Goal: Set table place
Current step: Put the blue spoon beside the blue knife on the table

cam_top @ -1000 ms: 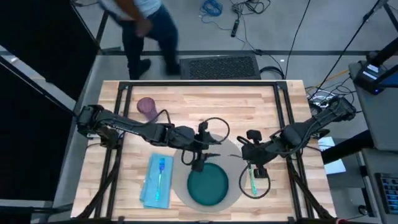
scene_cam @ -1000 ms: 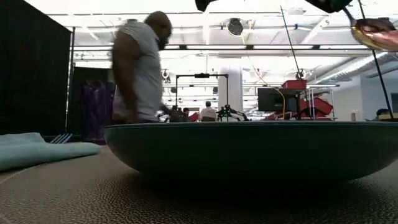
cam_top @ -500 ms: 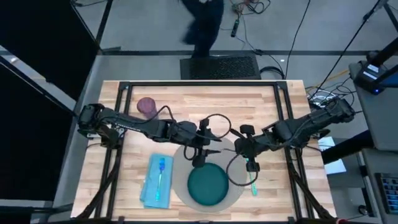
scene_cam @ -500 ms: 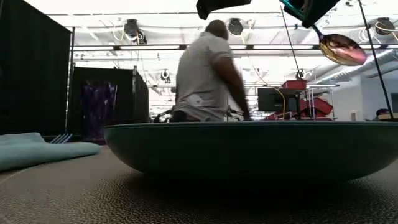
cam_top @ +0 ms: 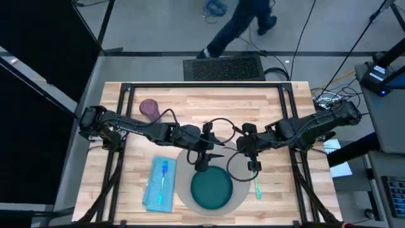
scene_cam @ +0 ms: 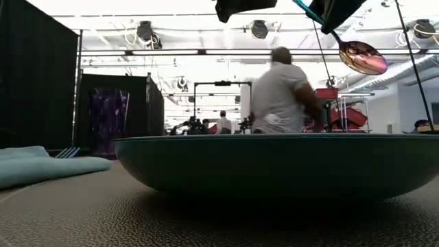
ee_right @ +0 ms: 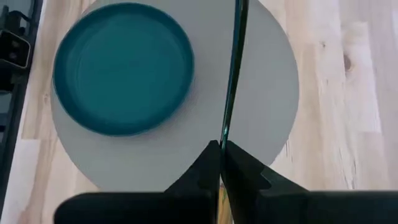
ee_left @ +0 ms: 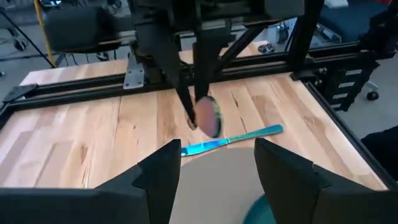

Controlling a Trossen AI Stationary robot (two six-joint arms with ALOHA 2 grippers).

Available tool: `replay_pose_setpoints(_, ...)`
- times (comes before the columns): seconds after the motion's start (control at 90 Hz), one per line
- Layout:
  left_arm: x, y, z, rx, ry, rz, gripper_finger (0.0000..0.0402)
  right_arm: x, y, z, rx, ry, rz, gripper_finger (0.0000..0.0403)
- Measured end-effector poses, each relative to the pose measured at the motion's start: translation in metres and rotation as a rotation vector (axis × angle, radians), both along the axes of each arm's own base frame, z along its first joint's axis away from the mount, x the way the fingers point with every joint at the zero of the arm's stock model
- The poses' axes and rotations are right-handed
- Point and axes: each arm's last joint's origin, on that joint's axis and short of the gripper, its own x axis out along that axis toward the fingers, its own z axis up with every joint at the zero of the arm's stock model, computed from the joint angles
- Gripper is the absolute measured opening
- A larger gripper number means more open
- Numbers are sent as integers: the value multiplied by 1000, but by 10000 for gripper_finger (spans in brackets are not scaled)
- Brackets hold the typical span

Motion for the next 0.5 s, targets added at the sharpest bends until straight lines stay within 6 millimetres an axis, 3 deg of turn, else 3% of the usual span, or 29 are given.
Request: replay_pose_setpoints(0.5, 1, 4, 2, 34, -23, 30, 189, 6, -4, -7, -7, 41, -2, 0)
